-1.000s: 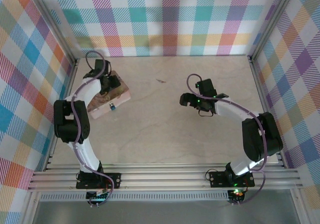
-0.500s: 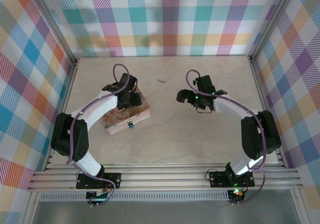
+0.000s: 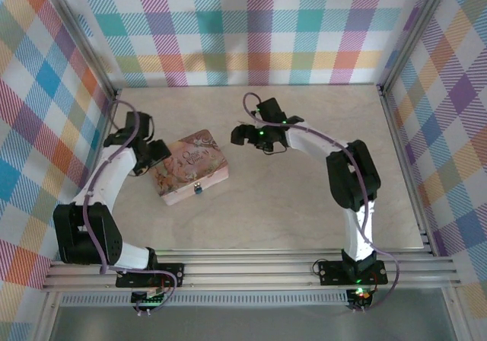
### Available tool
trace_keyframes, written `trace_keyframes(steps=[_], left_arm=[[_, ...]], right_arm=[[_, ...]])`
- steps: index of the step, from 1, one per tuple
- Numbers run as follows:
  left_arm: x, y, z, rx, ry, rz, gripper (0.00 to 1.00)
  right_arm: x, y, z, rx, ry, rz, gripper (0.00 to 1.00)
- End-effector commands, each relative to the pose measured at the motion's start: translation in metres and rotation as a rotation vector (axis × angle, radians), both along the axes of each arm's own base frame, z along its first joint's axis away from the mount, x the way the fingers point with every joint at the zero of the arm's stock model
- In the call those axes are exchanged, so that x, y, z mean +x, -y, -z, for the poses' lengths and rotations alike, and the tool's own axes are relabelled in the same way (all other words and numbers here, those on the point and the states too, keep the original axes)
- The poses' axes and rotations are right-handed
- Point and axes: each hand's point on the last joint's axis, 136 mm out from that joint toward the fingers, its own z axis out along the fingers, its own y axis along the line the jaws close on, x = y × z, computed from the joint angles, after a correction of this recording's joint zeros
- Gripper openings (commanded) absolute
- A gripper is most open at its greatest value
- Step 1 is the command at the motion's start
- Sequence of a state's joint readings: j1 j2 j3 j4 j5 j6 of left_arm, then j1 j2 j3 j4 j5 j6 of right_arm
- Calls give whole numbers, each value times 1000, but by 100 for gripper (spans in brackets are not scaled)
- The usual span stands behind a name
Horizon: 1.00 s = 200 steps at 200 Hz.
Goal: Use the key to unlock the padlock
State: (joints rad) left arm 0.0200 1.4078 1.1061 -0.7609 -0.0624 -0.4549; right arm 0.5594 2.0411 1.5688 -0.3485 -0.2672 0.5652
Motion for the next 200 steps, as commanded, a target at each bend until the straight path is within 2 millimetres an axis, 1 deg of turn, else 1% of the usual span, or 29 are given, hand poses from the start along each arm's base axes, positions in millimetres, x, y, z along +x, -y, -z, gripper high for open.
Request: trace_keyframes(steps=[1, 9, 18, 34, 56, 72, 88, 108, 127, 140, 157, 173, 200], left_arm=[[-21, -9, 10, -102, -28, -60, 78], [-22, -12, 15, -141, -30, -83, 78], [-23, -12, 21, -195, -36, -99, 78], [-20, -2, 34, -278, -58, -92, 76], [-15, 11, 44, -364, -47, -96, 73], [-13, 17, 48, -397, -42, -100, 71], [-12, 27, 50, -409, -51, -82, 70], [-9, 48, 52, -409, -68, -42, 70], [-5, 74, 55, -405, -84, 4, 70], [-1, 94, 54, -398, -85, 42, 69], [6, 119, 54, -387, -90, 90, 69], [15, 147, 55, -378, -97, 147, 69], [32, 194, 57, -376, -106, 231, 69]], right_arm=[[-3, -18, 0, 32, -64, -41, 93], [-1, -25, 2, 43, -77, -47, 93], [0, -33, 4, 64, -91, -61, 92], [-1, -50, 7, 94, -114, -92, 91], [-9, -67, 12, 114, -137, -129, 85], [-17, -73, 17, 122, -158, -146, 84], [-24, -69, 23, 121, -183, -141, 84], [-34, -58, 29, 100, -191, -131, 84], [-44, -43, 32, 82, -201, -117, 84], [-51, -30, 35, 71, -210, -100, 82], [-58, -9, 36, 53, -224, -66, 80], [-64, 15, 39, 29, -233, -20, 78], [-69, 53, 35, 3, -230, 38, 76]])
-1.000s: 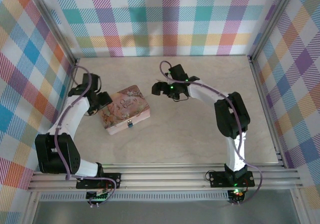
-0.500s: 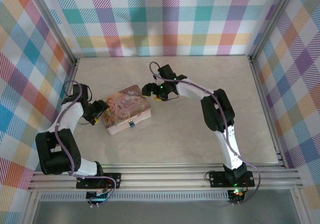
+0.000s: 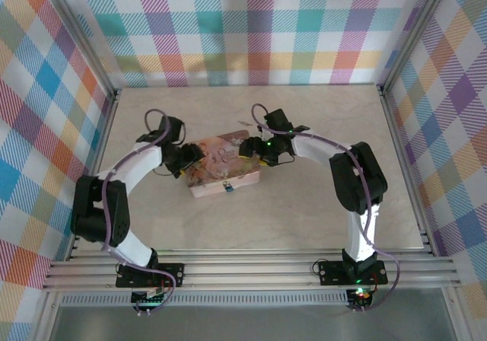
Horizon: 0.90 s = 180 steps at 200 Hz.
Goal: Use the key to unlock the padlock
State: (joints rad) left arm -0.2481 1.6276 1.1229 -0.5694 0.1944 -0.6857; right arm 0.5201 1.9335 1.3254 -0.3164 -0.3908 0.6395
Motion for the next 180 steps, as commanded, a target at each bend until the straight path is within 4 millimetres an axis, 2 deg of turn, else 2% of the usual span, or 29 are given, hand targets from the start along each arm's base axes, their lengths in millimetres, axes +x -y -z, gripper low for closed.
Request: trace_keyframes(steps=[1, 29, 53, 76, 90, 120, 153, 180], left_arm=[[6, 54, 11, -53, -33, 81, 69], [20, 110, 11, -66, -23, 174, 68], [28, 155, 15, -84, -28, 239, 68], [37, 191, 15, -100, -20, 302, 68], [43, 200, 13, -76, -10, 339, 68], [61, 190, -4, 37, 46, 389, 69], [82, 159, -35, 162, 117, 407, 71], [100, 136, -54, 216, 155, 394, 72]], right_arm=[[-20, 24, 7, -51, -45, 11, 76], [-22, 72, 5, -110, -46, 102, 77], [-15, 110, 3, -121, -62, 191, 76], [-10, 133, -2, -141, -69, 223, 76], [-8, 141, -8, -159, -58, 237, 77], [-5, 149, -19, -178, -34, 254, 82], [-3, 158, -33, -217, 0, 279, 84], [2, 168, -51, -246, 60, 311, 86]])
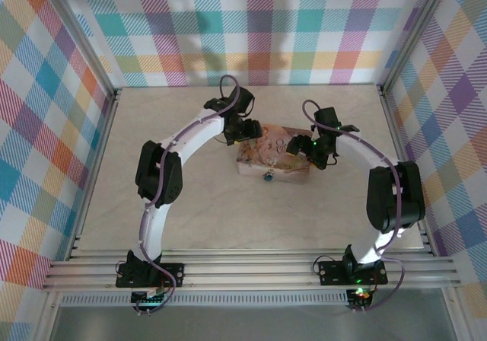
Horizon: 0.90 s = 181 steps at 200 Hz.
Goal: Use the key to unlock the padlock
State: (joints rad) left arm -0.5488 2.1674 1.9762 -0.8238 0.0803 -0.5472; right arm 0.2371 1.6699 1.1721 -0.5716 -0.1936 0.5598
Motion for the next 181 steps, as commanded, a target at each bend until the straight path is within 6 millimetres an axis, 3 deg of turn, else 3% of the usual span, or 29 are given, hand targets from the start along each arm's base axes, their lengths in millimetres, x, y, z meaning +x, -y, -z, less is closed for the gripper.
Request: trace_keyframes(steps=[1, 20, 34, 67, 105, 143, 181], left_arm=[[10, -29, -18, 92, 37, 15, 72], [27, -42, -21, 95, 50, -19, 72], [43, -45, -16, 78, 50, -44, 66], [84, -53, 5, 67, 46, -152, 43], [112, -48, 40, 48, 47, -265, 24], [124, -23, 62, -36, 52, -245, 30], [129, -11, 60, -51, 92, -222, 29]], right_arm=[[5, 4, -37, -23, 90, -7, 86], [9, 8, -50, -32, 129, 3, 86], [11, 9, -57, -36, 149, 9, 86], [13, 11, -66, -43, 180, 17, 86], [9, 17, -66, -71, 178, 20, 86], [8, 18, -60, -87, 166, 17, 86], [13, 16, -59, -81, 158, 8, 86]])
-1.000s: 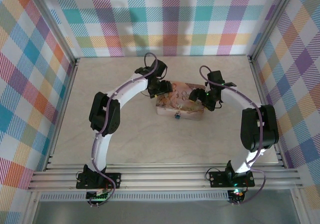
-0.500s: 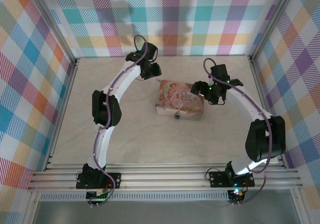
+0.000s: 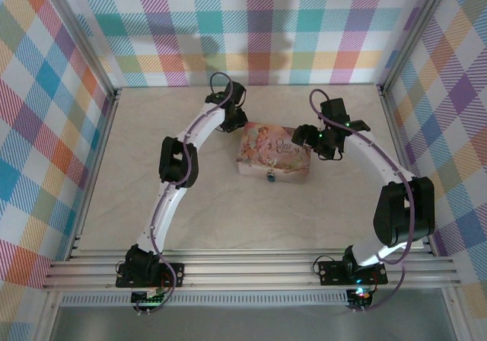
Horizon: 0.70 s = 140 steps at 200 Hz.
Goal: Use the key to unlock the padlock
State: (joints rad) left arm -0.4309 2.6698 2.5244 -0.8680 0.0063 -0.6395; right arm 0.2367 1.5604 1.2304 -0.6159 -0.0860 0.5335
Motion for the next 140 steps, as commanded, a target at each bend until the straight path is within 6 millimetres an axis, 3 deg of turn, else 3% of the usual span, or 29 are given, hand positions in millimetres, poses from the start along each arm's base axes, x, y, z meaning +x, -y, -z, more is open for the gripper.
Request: trace_keyframes(steps=[1, 59, 98, 140], left_arm=[[15, 19, -27, -63, 91, 13, 29], [27, 37, -41, -143, 160, 48, 27], [30, 61, -24, -275, 132, 70, 26], [22, 54, 9, -272, 43, 48, 25]], right_arm=[[1, -1, -6, -9, 5, -20, 86], [1, -2, 1, -1, -11, -21, 86], [1, -4, 1, 7, -16, -21, 86], [-1, -2, 1, -3, -21, -20, 86]])
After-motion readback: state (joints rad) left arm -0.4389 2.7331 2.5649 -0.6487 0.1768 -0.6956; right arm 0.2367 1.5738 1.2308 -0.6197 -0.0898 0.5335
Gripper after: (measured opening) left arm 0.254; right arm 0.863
